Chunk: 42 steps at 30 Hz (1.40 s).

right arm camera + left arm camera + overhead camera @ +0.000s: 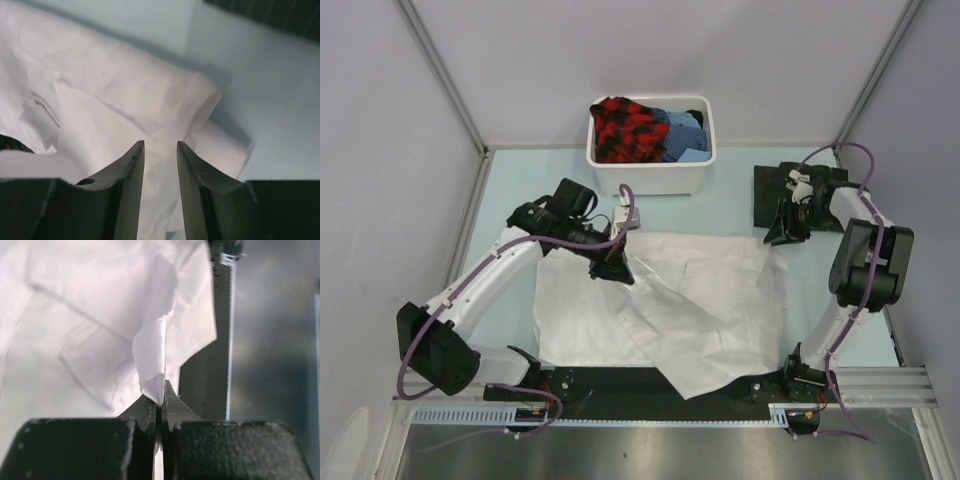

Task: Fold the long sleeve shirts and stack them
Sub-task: Fold the shirt

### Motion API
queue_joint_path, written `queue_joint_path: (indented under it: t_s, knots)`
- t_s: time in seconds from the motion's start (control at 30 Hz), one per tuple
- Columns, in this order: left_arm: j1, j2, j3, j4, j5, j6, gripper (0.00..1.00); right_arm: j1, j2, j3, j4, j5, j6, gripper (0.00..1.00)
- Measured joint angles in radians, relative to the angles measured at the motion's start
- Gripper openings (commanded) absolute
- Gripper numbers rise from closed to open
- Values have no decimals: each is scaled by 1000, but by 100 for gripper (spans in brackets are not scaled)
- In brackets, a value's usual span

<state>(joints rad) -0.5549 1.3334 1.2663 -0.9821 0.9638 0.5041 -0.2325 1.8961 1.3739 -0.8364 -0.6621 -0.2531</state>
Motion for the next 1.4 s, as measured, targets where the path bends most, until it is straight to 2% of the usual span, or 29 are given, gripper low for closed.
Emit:
queue_joint_path:
  t_s: [0.17, 0.27, 0.43, 0.6, 0.77, 0.8, 0.93, 0.97, 1.0, 1.03, 1.13, 1.27, 1.4]
  knots:
    - [166, 22, -133, 156, -46, -97, 0, 76, -191, -140, -19, 56, -14, 39]
    - [268, 63, -182, 237, -68, -148, 0, 171, -240, -137, 2, 56, -14, 38]
    - [420, 171, -210, 320, -105, -184, 0, 271, -175, -127, 50, 58, -20, 36]
    - [533, 297, -240, 366, -120, -209, 0, 262, -55, -109, 55, 100, -55, 35]
    - [624, 377, -328, 406, -126, -261, 0, 249, -29, -50, 26, 134, -101, 34]
    - [632, 378, -338, 412, -128, -270, 2, 247, -29, -36, 21, 137, -111, 34]
    - [636, 378, -340, 439, -133, -295, 27, 243, -29, -6, 8, 150, -143, 34]
    - [636, 379, -337, 436, -137, -294, 30, 243, -29, 0, -2, 151, -151, 34]
    - [636, 382, -330, 425, -143, -290, 34, 243, -29, 6, -12, 153, -159, 35]
    - [637, 385, -318, 406, -151, -286, 43, 238, -29, 15, -24, 153, -167, 36]
    - [647, 387, -254, 312, -169, -224, 54, 222, -25, 81, -66, 153, -200, 42]
    - [682, 372, -126, 204, -221, -81, 56, 183, -24, 182, -80, 157, -266, 47]
    - [702, 391, 73, 119, -283, 106, 56, 161, -6, 245, -78, 152, -344, 56]
